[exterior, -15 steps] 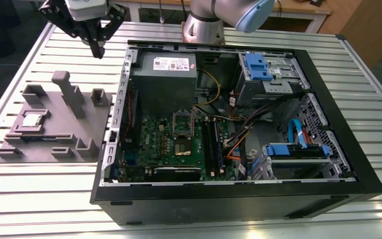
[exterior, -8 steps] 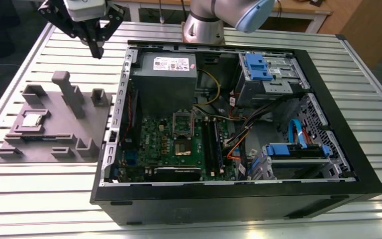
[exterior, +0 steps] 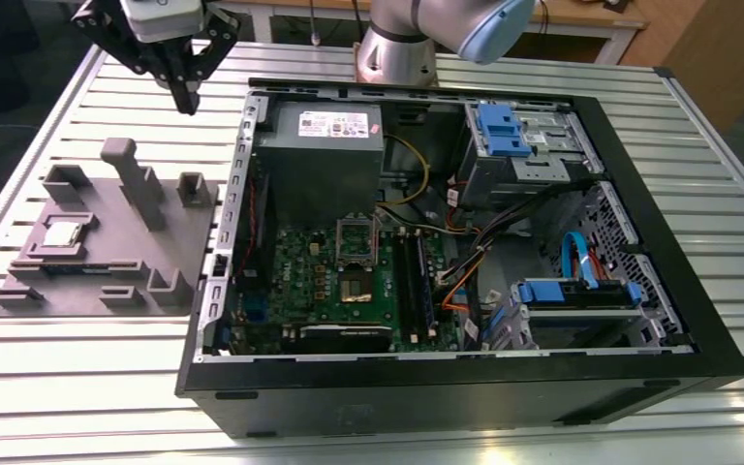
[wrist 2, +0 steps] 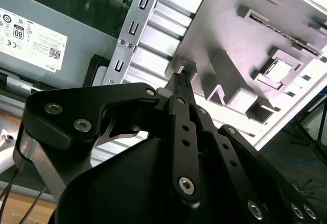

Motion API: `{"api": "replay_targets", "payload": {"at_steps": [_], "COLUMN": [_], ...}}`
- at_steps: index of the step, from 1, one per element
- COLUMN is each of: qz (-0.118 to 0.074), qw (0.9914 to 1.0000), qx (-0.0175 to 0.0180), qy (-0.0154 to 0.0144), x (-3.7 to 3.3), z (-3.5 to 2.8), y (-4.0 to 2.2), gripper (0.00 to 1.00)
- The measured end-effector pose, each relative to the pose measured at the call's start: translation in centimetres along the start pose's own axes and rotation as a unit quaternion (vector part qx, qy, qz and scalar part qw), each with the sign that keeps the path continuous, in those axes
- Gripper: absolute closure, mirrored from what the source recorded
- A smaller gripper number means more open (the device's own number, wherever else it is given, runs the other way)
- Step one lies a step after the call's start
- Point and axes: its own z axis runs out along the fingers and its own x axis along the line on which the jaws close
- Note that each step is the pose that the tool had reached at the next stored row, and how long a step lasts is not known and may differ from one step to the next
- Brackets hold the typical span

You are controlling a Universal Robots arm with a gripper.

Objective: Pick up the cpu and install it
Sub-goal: 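Reach for the cpu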

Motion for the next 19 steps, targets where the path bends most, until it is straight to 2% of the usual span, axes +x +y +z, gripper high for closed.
{"api": "replay_targets", "payload": {"at_steps": [19], "qz": [0.000], "qw": [1.00000], "qx": [0.0002], "qy": [0.0028], "x": [0.40], "z": [0.19], "y": [-0.04], "gripper": [0.90]}}
